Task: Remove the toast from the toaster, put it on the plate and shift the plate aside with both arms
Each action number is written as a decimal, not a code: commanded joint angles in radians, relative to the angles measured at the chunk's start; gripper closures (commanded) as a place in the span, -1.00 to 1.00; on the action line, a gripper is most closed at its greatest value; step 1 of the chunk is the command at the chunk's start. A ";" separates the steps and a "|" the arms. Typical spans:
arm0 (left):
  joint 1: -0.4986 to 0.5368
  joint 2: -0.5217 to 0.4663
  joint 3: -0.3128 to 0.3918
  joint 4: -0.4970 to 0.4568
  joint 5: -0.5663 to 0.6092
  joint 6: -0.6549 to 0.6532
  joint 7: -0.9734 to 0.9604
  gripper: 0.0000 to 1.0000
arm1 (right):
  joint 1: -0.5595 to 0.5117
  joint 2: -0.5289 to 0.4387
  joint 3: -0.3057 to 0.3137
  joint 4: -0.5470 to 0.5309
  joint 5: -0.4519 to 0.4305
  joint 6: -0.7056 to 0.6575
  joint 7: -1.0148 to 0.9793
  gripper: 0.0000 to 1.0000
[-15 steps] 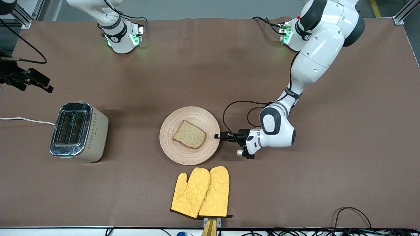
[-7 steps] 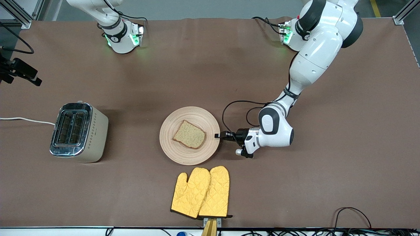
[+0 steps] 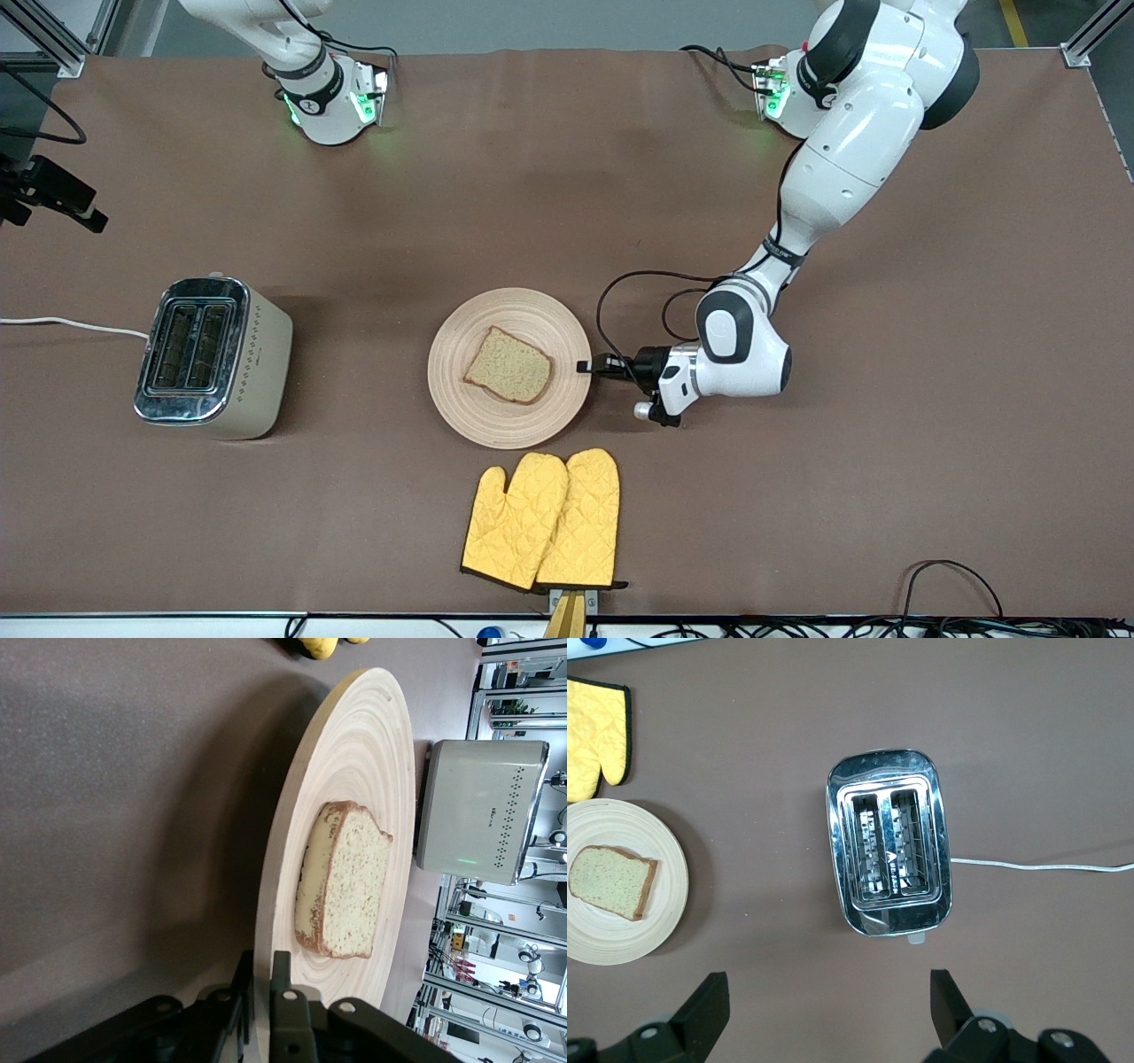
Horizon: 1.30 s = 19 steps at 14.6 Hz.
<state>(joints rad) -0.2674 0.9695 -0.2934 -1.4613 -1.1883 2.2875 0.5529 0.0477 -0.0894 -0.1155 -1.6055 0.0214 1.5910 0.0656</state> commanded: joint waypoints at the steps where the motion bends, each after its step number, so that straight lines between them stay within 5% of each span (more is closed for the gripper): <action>1: 0.002 -0.032 0.002 0.009 -0.027 0.009 0.008 1.00 | -0.017 0.011 0.010 0.021 0.005 -0.014 -0.012 -1.00; 7: 0.060 -0.185 -0.003 -0.040 -0.021 -0.003 -0.008 1.00 | -0.017 0.011 0.010 0.021 0.003 -0.013 -0.012 -1.00; 12: 0.244 -0.325 0.006 -0.142 0.007 -0.112 -0.008 1.00 | -0.014 0.011 0.010 0.021 0.003 -0.013 -0.010 -1.00; 16: 0.454 -0.344 0.000 -0.130 0.249 -0.253 -0.056 1.00 | -0.011 0.011 0.011 0.021 0.005 -0.013 -0.006 -1.00; 19: 0.565 -0.336 0.002 -0.131 0.311 -0.325 -0.044 1.00 | -0.009 0.011 0.011 0.021 0.003 -0.014 -0.006 -1.00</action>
<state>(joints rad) 0.2475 0.6604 -0.2784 -1.5643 -0.9005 2.0025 0.5078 0.0477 -0.0882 -0.1124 -1.6044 0.0214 1.5904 0.0653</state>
